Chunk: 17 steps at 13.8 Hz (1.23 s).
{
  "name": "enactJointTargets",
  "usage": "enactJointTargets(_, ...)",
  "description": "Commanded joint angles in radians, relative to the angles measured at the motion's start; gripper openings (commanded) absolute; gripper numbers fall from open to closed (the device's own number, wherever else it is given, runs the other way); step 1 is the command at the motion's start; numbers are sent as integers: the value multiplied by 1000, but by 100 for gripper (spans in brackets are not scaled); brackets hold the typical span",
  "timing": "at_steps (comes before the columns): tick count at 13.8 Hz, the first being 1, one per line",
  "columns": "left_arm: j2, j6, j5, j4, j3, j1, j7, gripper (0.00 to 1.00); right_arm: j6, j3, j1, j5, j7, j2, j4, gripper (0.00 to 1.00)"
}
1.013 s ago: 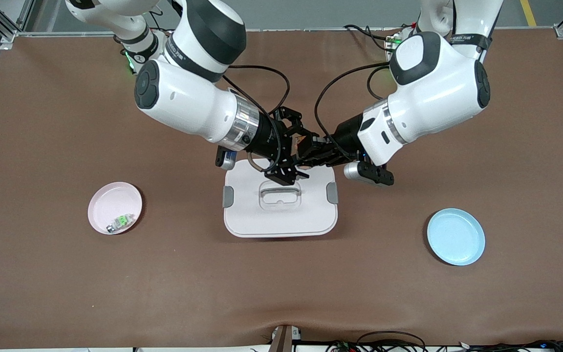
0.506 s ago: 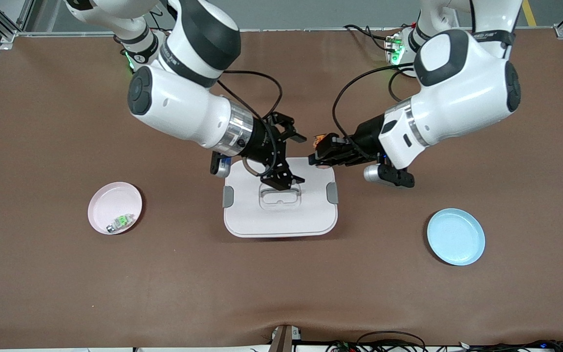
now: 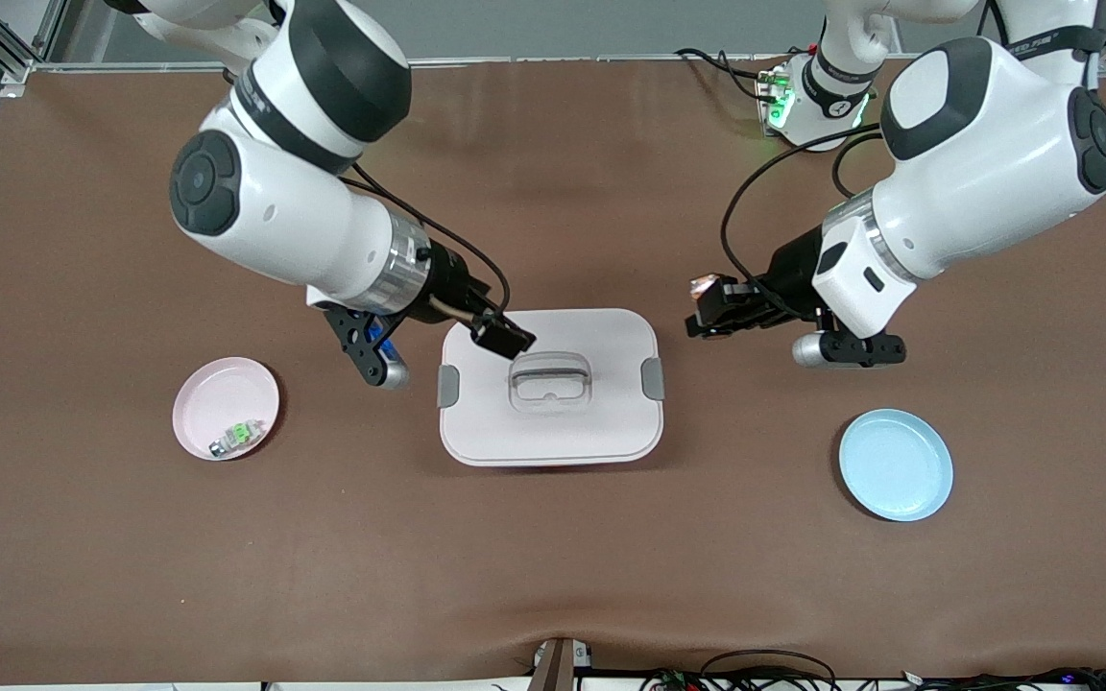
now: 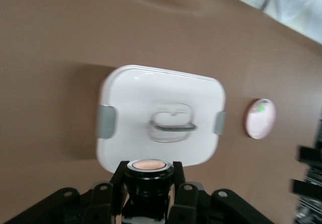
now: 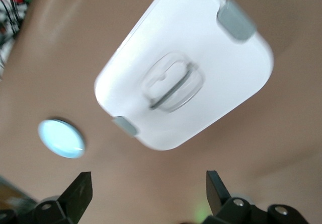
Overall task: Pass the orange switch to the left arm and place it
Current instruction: 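Open the right gripper while the left gripper pulls the switch away, then carry the switch with the left gripper while the right gripper retracts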
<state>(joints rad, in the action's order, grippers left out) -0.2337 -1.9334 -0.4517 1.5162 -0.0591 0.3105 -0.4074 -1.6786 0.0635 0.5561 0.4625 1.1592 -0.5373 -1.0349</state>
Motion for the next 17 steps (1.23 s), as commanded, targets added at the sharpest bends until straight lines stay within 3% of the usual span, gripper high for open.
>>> enactJointTargets(1, 25, 74, 94, 9, 1, -40, -30, 0, 88, -10, -40, -44, -191, 19, -5, 100)
enactJointTargets(3, 28, 106, 141, 7, 2, -80, -30, 0, 91, -7, -53, -83, -362, 43, -11, 100)
enactJointTargets(5, 43, 148, 252, 7, 2, -91, -79, 0, 97, -5, -59, -216, -566, 46, -11, 100)
enactJointTargets(8, 33, 162, 277, 9, 1, -157, -183, 0, 122, -7, -58, -394, -842, 48, -11, 100)
enactJointTargets(14, 10, 160, 298, 9, 2, -283, -376, 0, 151, 7, -117, -449, -886, 85, -2, 100)
enactJointTargets(17, -24, 154, 408, 9, 1, -295, -453, 0, 162, 4, -154, -426, -889, 109, -2, 100)
